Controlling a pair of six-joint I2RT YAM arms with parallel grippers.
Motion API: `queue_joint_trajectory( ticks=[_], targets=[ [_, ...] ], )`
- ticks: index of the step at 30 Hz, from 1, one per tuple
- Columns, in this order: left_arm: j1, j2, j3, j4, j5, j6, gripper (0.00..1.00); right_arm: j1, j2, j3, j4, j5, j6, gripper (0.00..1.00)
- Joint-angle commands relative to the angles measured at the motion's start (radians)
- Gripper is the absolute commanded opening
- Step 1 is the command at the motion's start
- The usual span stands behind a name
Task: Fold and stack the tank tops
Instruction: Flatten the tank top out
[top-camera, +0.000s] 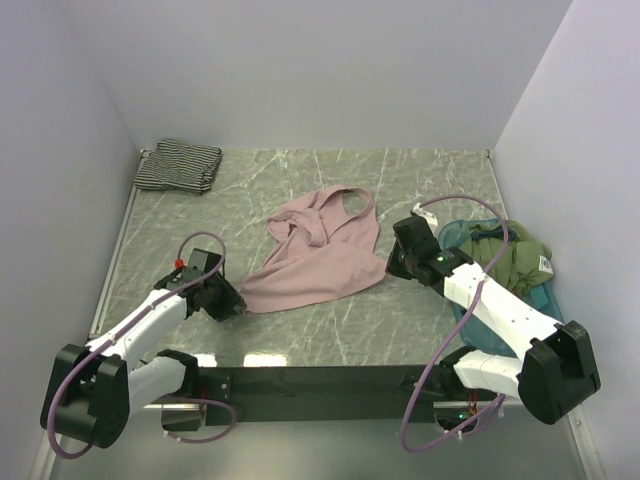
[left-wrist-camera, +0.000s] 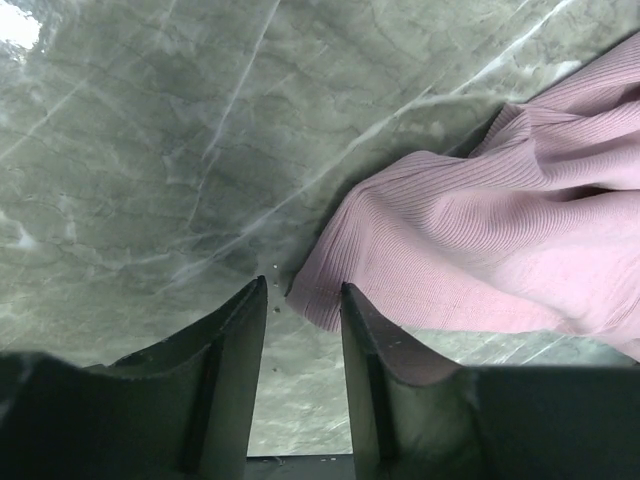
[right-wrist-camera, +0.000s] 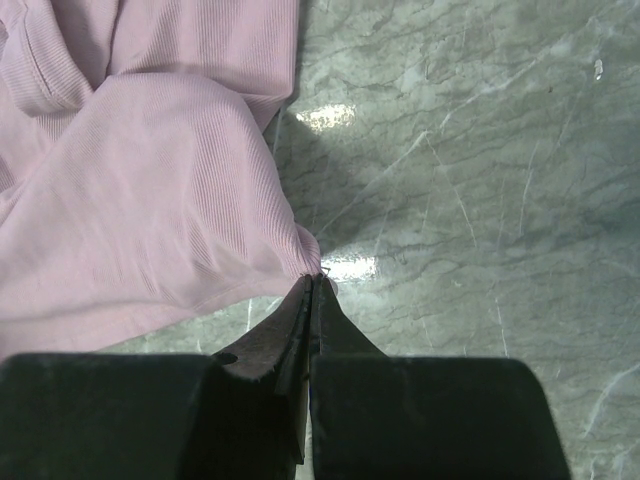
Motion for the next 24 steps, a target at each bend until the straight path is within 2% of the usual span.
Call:
queue_joint_trajectory(
  ticks=[1, 7, 15, 21, 24],
  targets=[
    [-0.008, 0.004, -0.014, 0.024, -0.016, -0.019, 0.41, -0.007, -0.009, -0.006, 0.030, 0.019, 0.001, 0.00],
    [-0.020, 0.013, -0.047, 0.042, 0.002, -0.025, 0.35, -0.005, -0.007, -0.011, 0.031, 0.020, 0.000, 0.00],
    [-0.063, 0.032, -0.071, 0.068, -0.019, -0.045, 0.33, -0.007, -0.003, -0.011, 0.036, 0.019, -0.002, 0.00],
    [-0.066, 0.021, -0.068, 0.064, -0.034, -0.041, 0.18, -0.005, -0.009, -0.005, 0.028, 0.023, -0.003, 0.00],
    [-0.066, 0.007, -0.032, 0.041, -0.042, -0.024, 0.04, -0.010, -0.015, 0.007, 0.019, 0.025, -0.002, 0.00]
  ],
)
